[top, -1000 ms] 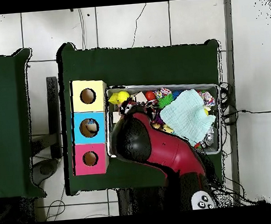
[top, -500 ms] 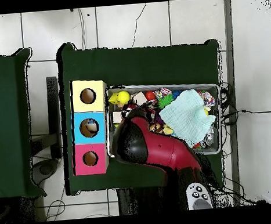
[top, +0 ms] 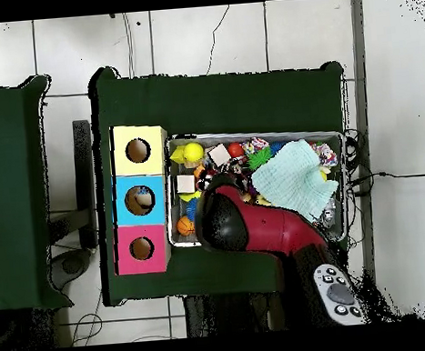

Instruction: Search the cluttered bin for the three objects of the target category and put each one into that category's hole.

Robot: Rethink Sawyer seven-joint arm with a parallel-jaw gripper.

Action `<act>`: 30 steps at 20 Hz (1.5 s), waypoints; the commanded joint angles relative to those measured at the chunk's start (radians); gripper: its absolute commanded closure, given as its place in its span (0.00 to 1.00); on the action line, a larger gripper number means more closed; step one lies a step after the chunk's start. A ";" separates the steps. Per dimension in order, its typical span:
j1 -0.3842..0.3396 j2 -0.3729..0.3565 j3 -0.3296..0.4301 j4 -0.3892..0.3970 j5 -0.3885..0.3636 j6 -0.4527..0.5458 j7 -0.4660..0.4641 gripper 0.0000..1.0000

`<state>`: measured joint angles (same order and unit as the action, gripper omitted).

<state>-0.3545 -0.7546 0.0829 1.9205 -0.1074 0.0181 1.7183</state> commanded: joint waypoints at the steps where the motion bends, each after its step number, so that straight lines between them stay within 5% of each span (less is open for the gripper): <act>1: -0.088 0.040 0.186 -0.056 -0.182 0.215 -0.201 0.00; 5: -0.131 0.046 0.248 -0.093 -0.292 0.298 -0.282 0.00; 13: -0.104 0.130 0.274 -0.205 -0.477 0.519 -0.371 0.00; 14: -0.101 0.154 0.282 -0.223 -0.475 0.578 -0.369 0.00; 21: -0.148 0.153 0.372 -0.191 -0.474 0.552 -0.267 0.00; 30: -0.159 -0.022 0.365 -0.147 -0.448 0.508 -0.103 0.00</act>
<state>-0.5009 -0.6845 0.3876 1.8035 -0.5286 0.4979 1.6948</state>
